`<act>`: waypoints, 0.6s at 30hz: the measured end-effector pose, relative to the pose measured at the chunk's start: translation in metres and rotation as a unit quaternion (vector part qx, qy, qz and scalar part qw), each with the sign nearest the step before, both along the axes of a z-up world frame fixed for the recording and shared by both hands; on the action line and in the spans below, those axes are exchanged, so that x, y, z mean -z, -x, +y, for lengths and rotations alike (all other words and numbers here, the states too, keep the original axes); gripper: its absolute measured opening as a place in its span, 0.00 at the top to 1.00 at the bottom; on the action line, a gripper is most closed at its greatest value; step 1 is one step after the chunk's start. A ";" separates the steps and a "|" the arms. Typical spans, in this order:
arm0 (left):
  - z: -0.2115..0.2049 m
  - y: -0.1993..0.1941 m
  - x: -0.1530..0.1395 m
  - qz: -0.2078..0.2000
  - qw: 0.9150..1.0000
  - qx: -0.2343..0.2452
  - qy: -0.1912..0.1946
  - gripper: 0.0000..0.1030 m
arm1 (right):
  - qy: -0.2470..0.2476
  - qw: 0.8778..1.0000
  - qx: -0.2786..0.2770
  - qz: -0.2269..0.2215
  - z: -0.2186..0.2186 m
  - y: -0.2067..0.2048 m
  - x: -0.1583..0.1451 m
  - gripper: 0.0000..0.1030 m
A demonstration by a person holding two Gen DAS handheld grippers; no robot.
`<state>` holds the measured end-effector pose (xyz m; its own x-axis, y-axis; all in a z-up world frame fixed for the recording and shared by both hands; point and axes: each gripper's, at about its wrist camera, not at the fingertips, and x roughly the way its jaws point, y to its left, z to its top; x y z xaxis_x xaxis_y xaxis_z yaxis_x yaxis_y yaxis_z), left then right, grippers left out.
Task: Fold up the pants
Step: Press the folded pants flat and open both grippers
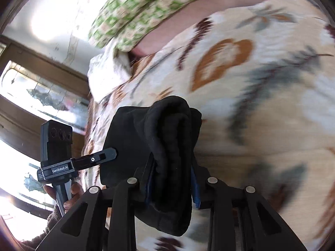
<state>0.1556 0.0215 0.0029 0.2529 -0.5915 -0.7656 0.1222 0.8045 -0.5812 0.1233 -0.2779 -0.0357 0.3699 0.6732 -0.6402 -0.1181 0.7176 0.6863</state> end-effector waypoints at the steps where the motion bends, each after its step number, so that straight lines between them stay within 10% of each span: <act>1: 0.020 0.001 -0.002 -0.001 1.000 -0.013 -0.008 0.75 | -0.007 1.000 -0.006 0.001 0.014 -0.001 0.002 0.72; 7: 0.087 0.000 0.016 0.020 0.996 -0.040 -0.076 0.74 | -0.025 0.999 -0.043 0.022 0.110 -0.015 0.028 0.72; 9: 0.094 -0.001 0.031 0.032 0.993 -0.034 -0.105 0.67 | -0.006 0.999 -0.041 0.020 0.126 -0.017 0.035 0.72; 13: 0.096 0.003 0.043 -0.001 0.986 -0.028 -0.165 0.22 | 0.026 0.999 -0.016 0.011 0.122 -0.016 0.045 0.49; 18: 0.097 0.006 0.041 -0.014 0.983 -0.024 -0.181 0.21 | 0.005 0.999 0.012 0.029 0.095 -0.005 0.050 0.42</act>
<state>0.1491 0.1187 -0.0386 0.2971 -0.2682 -0.9164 0.0912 0.9633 -0.2524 0.1282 -0.1827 -0.0855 0.3477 0.6585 -0.6675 -0.0611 0.7263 0.6847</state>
